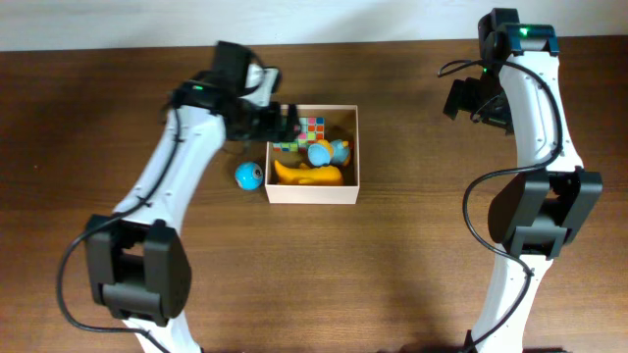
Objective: Pack container
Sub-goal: 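Open the left gripper and move it left toward the blue ball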
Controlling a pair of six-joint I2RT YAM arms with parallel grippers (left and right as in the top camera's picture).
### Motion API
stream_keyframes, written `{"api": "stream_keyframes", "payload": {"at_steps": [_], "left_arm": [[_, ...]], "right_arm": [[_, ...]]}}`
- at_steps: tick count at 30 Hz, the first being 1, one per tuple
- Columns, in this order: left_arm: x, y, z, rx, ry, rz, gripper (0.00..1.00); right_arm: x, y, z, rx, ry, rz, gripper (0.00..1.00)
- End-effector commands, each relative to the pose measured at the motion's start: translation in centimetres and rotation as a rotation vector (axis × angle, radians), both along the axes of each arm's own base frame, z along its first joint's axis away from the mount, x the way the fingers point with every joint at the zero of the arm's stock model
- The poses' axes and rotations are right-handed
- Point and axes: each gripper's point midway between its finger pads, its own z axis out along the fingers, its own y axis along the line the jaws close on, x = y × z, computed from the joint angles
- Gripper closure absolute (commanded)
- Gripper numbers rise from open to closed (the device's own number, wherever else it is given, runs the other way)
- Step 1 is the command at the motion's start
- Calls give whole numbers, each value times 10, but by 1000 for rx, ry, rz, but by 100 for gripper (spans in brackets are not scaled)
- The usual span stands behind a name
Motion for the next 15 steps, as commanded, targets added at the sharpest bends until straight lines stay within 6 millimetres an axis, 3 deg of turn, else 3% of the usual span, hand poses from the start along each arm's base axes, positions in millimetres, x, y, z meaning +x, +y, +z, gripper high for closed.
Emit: {"api": "stream_keyframes", "payload": {"at_steps": [1,8,11,15], "left_arm": [[5,47,-1,66,19,82,1],[-10,96,-14,211,95,148,1],[-14,107,-16,272,108,165,1],[-21,107,-23,280,147,156,1]], "right_arm": [[0,-2,0,0,-1,-12,1],[0,-2,0,-1,-1,-12,1],[0,-2,0,0,-1,-12,1],[0,-2,0,-1,-1,-12,1]]}}
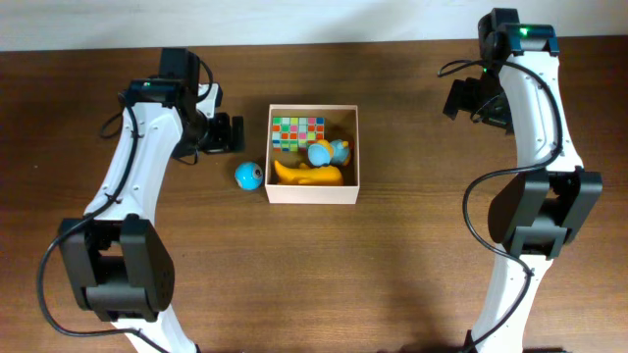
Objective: Pack container
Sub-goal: 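Open the left gripper and move it left toward the blue ball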
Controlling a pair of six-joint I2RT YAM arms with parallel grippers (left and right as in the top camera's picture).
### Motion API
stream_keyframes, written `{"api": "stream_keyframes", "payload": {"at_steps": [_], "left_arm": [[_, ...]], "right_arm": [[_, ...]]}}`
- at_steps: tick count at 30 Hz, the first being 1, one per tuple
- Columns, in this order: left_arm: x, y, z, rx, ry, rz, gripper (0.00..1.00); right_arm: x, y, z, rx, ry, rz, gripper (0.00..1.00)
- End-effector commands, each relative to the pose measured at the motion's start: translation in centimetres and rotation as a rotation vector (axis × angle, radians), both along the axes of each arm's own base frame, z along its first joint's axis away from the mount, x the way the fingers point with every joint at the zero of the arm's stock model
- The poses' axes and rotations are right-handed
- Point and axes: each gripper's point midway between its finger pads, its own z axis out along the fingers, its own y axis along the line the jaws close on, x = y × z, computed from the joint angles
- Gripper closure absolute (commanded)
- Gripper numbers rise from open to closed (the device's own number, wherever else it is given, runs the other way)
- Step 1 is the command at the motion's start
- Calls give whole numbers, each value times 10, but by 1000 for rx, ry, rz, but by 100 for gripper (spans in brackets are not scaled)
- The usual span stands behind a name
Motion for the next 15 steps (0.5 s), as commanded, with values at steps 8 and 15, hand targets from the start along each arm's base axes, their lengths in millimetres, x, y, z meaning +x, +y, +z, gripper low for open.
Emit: {"api": "stream_keyframes", "payload": {"at_steps": [8,15], "left_arm": [[-19,-4,-30,-8,106,-28,1],[-29,-16,-39,-74,141,-51,1]], "right_arm": [[0,-2,0,-1,-1,-12,1],[0,-2,0,0,-1,-12,1]]}}
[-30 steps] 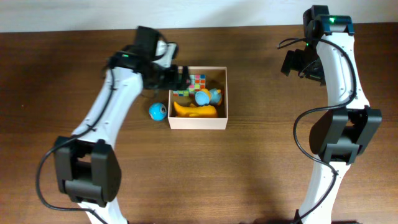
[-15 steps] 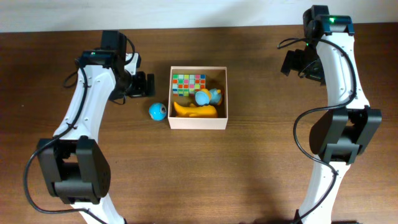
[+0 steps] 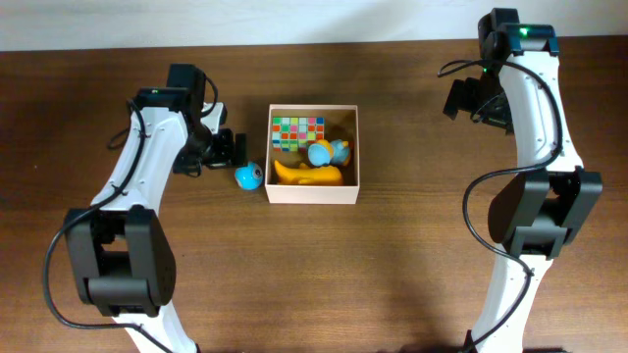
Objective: Pack container
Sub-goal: 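Open the left gripper and move it left toward the blue ball, then lower the left gripper onto the blue ball and close on it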
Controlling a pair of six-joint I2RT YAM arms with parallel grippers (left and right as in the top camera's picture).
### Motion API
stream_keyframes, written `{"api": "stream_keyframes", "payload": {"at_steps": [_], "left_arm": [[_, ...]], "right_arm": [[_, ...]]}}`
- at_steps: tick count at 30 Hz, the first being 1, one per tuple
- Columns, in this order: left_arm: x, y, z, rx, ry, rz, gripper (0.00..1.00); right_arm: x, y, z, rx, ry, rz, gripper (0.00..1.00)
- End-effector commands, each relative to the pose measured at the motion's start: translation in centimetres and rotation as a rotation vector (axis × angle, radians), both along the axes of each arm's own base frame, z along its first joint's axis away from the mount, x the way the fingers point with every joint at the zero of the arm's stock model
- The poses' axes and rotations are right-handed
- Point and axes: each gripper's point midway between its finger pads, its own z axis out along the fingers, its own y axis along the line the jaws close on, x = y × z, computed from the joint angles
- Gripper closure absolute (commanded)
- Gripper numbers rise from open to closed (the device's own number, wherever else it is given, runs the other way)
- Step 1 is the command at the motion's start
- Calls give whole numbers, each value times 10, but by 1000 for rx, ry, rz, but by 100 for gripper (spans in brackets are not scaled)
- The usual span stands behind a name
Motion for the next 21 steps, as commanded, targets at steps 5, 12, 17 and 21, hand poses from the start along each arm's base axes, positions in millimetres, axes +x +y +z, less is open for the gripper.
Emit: {"api": "stream_keyframes", "payload": {"at_steps": [5,12,17,21], "left_arm": [[-6,-20,-5,-102,16,-79,1],[-6,-28,-3,-144,10,-113,1],[-7,-35,-1,-190,5,-141,1],[-8,-35,-6,-190,20,-138,1]], "right_arm": [[0,-2,0,-1,-1,-11,1],[0,-2,0,0,-1,-11,1],[0,-2,0,0,-1,-11,1],[0,-2,0,-1,-1,-11,1]]}}
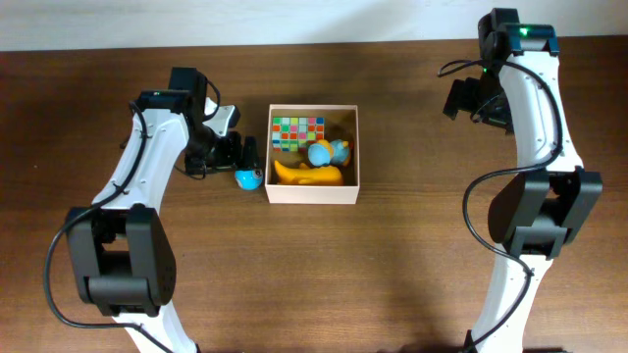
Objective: Pack container
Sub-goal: 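Lower the left gripper onto the blue ball and close on it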
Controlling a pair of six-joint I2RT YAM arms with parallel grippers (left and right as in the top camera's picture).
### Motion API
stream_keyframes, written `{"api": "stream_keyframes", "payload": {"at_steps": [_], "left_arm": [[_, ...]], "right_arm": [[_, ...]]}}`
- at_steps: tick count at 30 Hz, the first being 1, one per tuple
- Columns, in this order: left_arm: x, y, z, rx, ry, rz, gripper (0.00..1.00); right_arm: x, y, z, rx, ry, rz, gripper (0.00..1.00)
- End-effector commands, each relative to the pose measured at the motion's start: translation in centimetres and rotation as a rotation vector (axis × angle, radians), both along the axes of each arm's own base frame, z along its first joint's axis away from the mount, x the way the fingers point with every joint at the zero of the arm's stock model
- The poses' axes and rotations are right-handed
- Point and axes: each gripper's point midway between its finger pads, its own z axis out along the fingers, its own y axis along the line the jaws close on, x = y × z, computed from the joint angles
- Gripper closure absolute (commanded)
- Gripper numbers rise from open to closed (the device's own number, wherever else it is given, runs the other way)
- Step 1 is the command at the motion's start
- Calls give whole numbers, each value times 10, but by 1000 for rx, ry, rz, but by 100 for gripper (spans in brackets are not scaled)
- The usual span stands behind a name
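A white open box (pixel 352 147) stands mid-table. It holds a multicoloured cube (pixel 296 128), a blue bird toy (pixel 328 152) and a yellow toy (pixel 309 175). On the table, just left of the box, lies a small blue ball (pixel 247 179). My left gripper (pixel 246 157) hangs right over the ball's far side with its fingers apart, partly covering the ball. My right gripper (pixel 461 98) is held high at the far right, away from all of it, and its jaws are too dark to read.
The box's left wall (pixel 268 157) stands about a finger's width from the ball and the left gripper. The brown wooden table (pixel 392 265) stretches around the box. The right arm's base (pixel 530 235) stands at the right.
My left gripper has shifted a little right and toward the front, from beside the ball to just over it. The ball, the box and the right arm have not moved.
First my left gripper was over the box's far left corner at the multicoloured cube. Then it was out to the left of the box, with the cube lying inside. After that it stood near the blue ball, and now it is over it.
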Motion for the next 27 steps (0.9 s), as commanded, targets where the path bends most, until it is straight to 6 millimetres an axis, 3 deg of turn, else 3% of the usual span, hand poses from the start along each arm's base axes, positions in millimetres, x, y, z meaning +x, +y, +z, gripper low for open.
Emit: {"api": "stream_keyframes", "payload": {"at_steps": [1,18,27], "left_arm": [[-4,-7,-12,-32,32,-34,1],[-4,-6,-62,-22,133,-32,1],[7,-3,-68,2,90,-31,1]], "right_arm": [[0,-2,0,-1,-1,-12,1],[0,-2,0,-1,-1,-12,1],[0,-2,0,0,-1,-12,1]]}}
